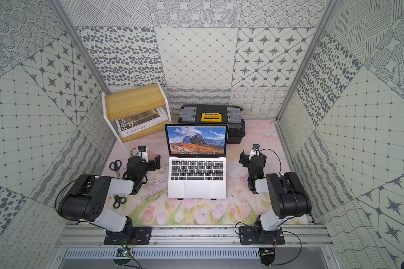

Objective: Close the laptop lid and set it aside
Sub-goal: Close the lid of the laptop.

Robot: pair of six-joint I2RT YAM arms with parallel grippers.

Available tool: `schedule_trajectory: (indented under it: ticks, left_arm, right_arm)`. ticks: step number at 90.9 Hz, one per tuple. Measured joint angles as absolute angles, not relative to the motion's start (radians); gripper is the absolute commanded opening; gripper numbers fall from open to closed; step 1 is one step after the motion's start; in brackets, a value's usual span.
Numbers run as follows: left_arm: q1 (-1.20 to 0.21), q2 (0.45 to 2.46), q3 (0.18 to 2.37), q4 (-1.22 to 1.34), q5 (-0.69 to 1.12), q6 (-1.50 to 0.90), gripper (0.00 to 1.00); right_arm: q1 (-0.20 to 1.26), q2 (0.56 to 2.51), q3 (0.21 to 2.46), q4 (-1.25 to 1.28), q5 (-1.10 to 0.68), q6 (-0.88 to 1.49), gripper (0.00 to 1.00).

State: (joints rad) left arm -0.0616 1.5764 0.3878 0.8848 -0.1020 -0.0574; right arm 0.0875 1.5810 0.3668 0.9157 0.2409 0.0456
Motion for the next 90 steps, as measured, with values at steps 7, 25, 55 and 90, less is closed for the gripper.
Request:
schedule_trajectory:
  ticks: [7, 25, 55, 90]
  left_arm:
    - [-0.062, 1.576, 0.388, 0.885, -0.102, -0.057, 0.98]
    - [-0.062, 1.572, 0.394, 0.871, -0.105, -0.058, 0.98]
    - [-0.066, 1.411, 0.442, 0.706, -0.182, -0.071, 0.93]
    - [-0.115, 1.015, 0.896, 0.143, -0.162, -0.207, 0.84]
  right_arm:
    - [0.088, 1.581, 0.367, 0.916, 0.241, 0.046, 0.97]
    - [0.088, 1.581, 0.367, 0.916, 0.241, 0.046, 0.97]
    - [0.088, 1.374, 0.363, 0.775, 0.245, 0.046, 0.97]
    - [0.084, 0.938, 0.935, -0.037, 0.025, 0.098, 0.97]
